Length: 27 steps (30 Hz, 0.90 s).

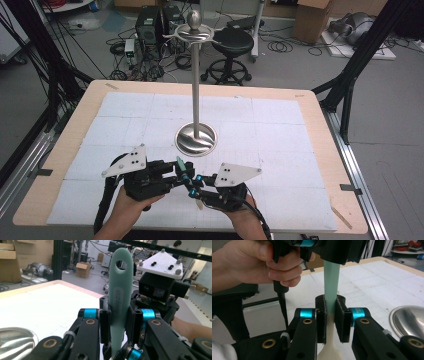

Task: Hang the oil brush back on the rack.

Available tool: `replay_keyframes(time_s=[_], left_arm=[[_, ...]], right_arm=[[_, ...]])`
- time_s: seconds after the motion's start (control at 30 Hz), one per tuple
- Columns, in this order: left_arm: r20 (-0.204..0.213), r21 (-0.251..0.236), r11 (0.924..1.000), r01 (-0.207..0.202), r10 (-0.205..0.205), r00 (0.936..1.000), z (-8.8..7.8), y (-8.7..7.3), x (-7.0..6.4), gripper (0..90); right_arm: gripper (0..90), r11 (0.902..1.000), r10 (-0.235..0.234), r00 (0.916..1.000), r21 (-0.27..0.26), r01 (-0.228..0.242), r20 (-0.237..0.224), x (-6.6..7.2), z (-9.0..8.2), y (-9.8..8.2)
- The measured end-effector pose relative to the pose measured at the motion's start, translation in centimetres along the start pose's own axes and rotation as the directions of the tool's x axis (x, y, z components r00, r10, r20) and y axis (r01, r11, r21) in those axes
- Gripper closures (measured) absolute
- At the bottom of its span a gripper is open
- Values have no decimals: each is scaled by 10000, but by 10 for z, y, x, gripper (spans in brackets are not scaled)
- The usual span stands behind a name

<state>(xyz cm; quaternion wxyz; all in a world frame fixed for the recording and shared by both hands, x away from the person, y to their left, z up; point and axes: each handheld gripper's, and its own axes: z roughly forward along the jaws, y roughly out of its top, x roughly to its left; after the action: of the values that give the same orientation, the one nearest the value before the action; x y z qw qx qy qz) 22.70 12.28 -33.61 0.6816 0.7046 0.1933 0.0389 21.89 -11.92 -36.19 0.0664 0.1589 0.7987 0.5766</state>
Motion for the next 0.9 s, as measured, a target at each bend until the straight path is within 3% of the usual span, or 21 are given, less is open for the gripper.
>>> replay_keyframes(time_s=[0.13,0.17,0.27,0.3,0.33,0.37,0.4,0.43,0.47,0.5,0.63,0.67,0.7,0.73,0.77,0.83,0.87,0.9], left_arm=[[446,-37,9999,138,-136,9989,-1,1,1,691],[715,-11,9996,290,-288,9970,-2,1,2,580],[993,-46,9996,274,-268,9947,-4,2,3,500],[1359,-198,9995,245,-216,9905,-6,4,3,488],[1359,-198,9995,245,-216,9905,-6,4,3,476],[1719,-227,9995,216,-174,9850,-8,6,3,464],[1719,-227,9995,216,-174,9850,-8,6,3,451],[2075,-254,9996,90,-35,9782,-9,7,3,448],[2075,-254,9996,90,-35,9782,-9,7,3,444],[2424,-359,9993,121,-30,9702,-10,8,3,443],[2942,-395,9992,78,42,9557,-11,9,2,460],[2942,-395,9992,78,42,9557,-11,9,2,475],[3095,-229,9997,3,68,9509,-10,9,3,487],[3095,-229,9997,3,68,9509,-10,9,3,501],[3169,-178,9998,-10,65,9484,-10,10,3,501],[3448,-283,9996,96,8,9387,-9,10,5,554],[3448,-283,9996,96,8,9387,-9,10,5,571],[3527,-317,9994,131,-11,9357,-10,11,5,594]], right_arm=[[813,10000,22,9996,-20,-22,-298,-1,-1,0],[814,10000,6,9990,-12,-6,-457,-1,-2,0],[814,10000,50,9979,-50,-53,-645,-3,-4,0],[814,9998,158,9956,-130,-170,-926,-5,-6,-1],[814,9996,175,9935,-215,-201,-1129,-6,-6,-2],[814,9993,197,9899,-289,-240,-1404,-7,-7,-2],[814,9993,197,9899,-289,-240,-1404,-7,-7,-2],[813,9990,151,9826,-378,-224,-1853,-8,-7,-3],[813,9990,151,9826,-378,-224,-1853,-8,-7,-3],[813,9987,186,9763,-433,-286,-2155,-8,-7,-3],[814,9980,251,9548,-480,-411,-2961,-9,-6,-3],[814,9980,251,9548,-480,-411,-2961,-9,-6,-3],[814,9982,189,9481,-485,-361,-3174,-10,-4,-3],[814,9982,189,9481,-485,-361,-3174,-10,-4,-3],[813,9983,218,9428,-445,-387,-3325,-9,-4,-3],[813,9981,129,9344,-524,-337,-3560,-9,-3,-3],[813,9981,129,9344,-524,-337,-3560,-9,-3,-3],[813,9982,91,9284,-509,-302,-3715,-9,-2,-3]])
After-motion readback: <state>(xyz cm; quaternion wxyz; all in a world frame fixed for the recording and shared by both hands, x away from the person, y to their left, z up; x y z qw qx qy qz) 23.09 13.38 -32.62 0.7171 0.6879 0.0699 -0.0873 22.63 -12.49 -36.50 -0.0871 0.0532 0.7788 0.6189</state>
